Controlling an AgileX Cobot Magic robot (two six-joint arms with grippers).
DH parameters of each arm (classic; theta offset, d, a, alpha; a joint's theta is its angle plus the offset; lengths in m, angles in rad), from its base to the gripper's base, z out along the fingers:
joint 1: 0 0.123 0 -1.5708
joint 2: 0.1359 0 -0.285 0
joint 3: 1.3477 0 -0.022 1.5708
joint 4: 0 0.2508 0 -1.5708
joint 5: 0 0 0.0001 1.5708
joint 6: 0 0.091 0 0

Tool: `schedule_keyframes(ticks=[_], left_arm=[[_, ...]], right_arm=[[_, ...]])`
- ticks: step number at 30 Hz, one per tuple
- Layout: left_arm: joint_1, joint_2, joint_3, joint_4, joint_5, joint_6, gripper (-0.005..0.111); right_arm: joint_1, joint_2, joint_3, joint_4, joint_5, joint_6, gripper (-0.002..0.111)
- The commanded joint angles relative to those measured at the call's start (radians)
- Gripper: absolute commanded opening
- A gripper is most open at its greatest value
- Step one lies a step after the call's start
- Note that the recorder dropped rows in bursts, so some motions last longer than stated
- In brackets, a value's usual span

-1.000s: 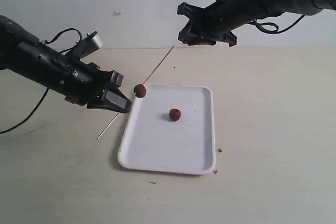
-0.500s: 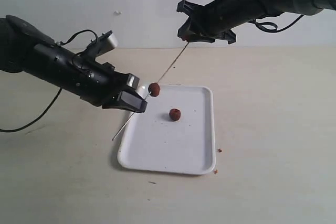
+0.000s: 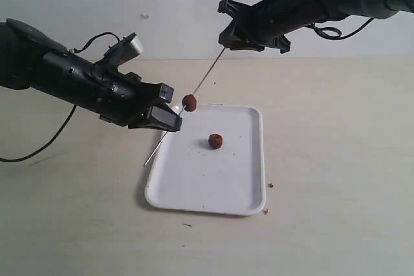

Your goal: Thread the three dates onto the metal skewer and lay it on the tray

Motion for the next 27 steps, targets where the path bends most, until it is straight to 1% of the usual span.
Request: schedule_keyframes(ticks=[1,4,9,13,15,18,19,22,27], left_arm=[[-0.003,-0.011,0.001,-0.039,-0.020,0.008,0.000],[-0.003,-0.011,0.001,-0.091,-0.029,0.039,0.000],[-0.003,-0.011,0.001,-0.208,-0.038,0.116,0.000],[-0.009,-0.011,0.001,-0.239,-0.059,0.135,0.000],[-0.030,-0.011,0.001,-0.260,-0.106,0.146,0.000],[-0.051,-0.007,0.001,-0.307,-0.146,0.194,0.000],[-0.069,-0.007,0.001,-0.342,-0.174,0.228,0.000],[-0.091,-0.007,-0.001,-0.402,-0.226,0.270,0.000],[-0.093,-0.007,-0.001,-0.519,-0.326,0.341,0.000]], right_arm=[[-0.006,-0.009,-0.008,0.016,-0.005,-0.019,0.031],[-0.006,-0.009,-0.008,0.018,-0.005,-0.019,0.031],[-0.006,-0.009,-0.008,0.074,-0.001,-0.019,0.031],[-0.006,-0.009,-0.008,0.082,-0.001,-0.019,0.029],[-0.004,-0.009,-0.008,0.084,-0.001,-0.022,0.027],[-0.004,-0.009,-0.008,0.086,0.002,-0.022,0.027],[-0.004,-0.009,-0.008,0.086,0.008,-0.022,0.027],[-0.004,-0.009,-0.008,0.086,0.023,-0.030,0.027],[-0.004,-0.009,-0.008,0.087,0.035,-0.031,0.027]])
